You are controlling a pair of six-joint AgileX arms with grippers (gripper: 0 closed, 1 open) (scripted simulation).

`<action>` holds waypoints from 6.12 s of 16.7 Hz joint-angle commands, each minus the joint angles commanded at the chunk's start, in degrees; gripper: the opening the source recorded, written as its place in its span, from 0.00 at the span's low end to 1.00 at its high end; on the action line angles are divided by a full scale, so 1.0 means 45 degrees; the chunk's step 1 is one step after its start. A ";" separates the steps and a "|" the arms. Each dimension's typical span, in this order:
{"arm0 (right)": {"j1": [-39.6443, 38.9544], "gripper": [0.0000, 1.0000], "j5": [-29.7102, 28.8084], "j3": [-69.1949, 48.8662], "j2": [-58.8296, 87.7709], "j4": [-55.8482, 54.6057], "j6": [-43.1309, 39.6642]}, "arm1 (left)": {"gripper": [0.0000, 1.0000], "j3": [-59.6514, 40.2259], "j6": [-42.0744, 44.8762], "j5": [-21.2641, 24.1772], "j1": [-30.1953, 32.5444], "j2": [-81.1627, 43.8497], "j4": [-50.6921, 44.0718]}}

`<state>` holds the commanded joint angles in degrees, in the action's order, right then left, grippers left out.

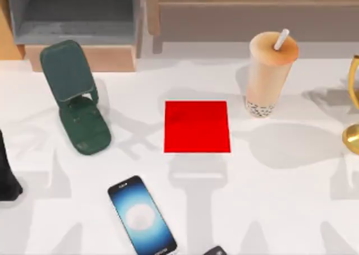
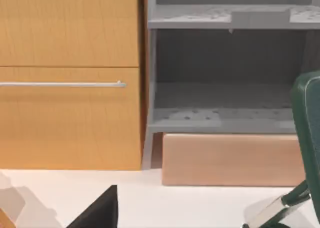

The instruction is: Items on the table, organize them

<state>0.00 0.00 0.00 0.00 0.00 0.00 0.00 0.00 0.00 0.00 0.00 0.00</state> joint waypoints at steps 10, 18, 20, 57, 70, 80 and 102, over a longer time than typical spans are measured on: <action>0.0000 1.00 0.0000 0.0000 0.0000 0.0000 0.0000 | 1.00 -0.4519 -0.0001 0.0085 -0.0577 -0.4786 -0.3150; 0.0000 1.00 0.0000 0.0000 0.0000 0.0000 0.0000 | 1.00 -1.3726 0.0166 0.0029 -0.1842 -1.5651 -0.9348; 0.0000 1.00 0.0000 0.0000 0.0000 0.0000 0.0000 | 1.00 -1.6083 0.0206 0.0018 -0.2160 -1.8447 -1.0916; 0.0000 1.00 0.0000 0.0000 0.0000 0.0000 0.0000 | 0.62 -2.1040 0.0300 0.0079 -0.3247 -2.8863 -1.2192; 0.0000 1.00 0.0000 0.0000 0.0000 0.0000 0.0000 | 0.00 -2.1040 0.0300 0.0079 -0.3247 -2.8863 -1.2192; 0.0000 1.00 0.0000 0.0000 0.0000 0.0000 0.0000 | 0.00 -2.2462 0.0765 0.0468 -0.2682 -2.8500 -1.3313; 0.0000 1.00 0.0000 0.0000 0.0000 0.0000 0.0000 | 0.00 -2.9615 -0.1090 0.0504 0.1627 -2.7454 -1.7670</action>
<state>0.00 0.00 0.00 0.00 0.00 0.00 -133.27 -4.91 2.27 7.32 -123.54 -79.51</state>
